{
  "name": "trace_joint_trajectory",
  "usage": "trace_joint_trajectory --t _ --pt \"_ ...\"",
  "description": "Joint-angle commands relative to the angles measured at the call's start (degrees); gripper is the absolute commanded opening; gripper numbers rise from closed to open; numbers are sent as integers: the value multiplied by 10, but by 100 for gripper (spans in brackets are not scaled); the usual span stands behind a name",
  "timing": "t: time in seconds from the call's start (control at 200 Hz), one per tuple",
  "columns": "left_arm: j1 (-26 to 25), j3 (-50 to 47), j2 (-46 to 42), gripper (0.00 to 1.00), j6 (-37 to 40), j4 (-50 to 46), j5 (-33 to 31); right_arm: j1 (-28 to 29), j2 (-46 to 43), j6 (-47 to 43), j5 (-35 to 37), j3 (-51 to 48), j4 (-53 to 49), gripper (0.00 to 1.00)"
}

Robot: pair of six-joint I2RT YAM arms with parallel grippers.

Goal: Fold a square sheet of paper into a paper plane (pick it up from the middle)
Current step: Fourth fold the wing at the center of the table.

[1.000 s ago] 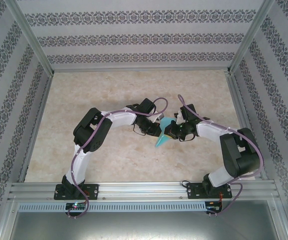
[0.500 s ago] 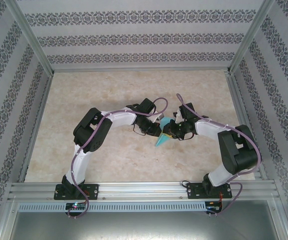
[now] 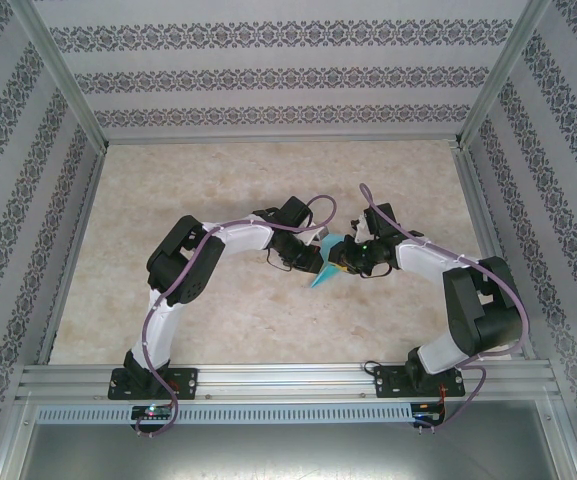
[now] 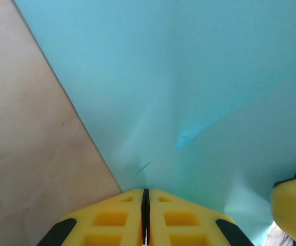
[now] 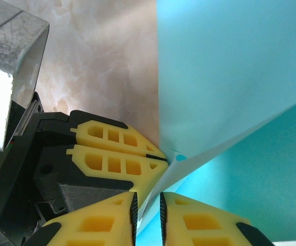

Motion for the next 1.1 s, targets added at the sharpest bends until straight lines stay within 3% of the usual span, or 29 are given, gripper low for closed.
trace_joint_trajectory --t 0.0,0.33,0.704,1.094 --pt "-5 -12 28 13 13 -14 -28 -8 -20 -16 -2 11 -16 22" --pt "-5 -11 29 12 12 -12 -27 -13 -19 -24 0 11 -29 22" --pt "-5 -10 15 12 10 -15 -25 4 13 -33 5 21 -39 10" --pt "-1 -18 12 12 2 -3 -18 20 54 -36 10 39 -32 9"
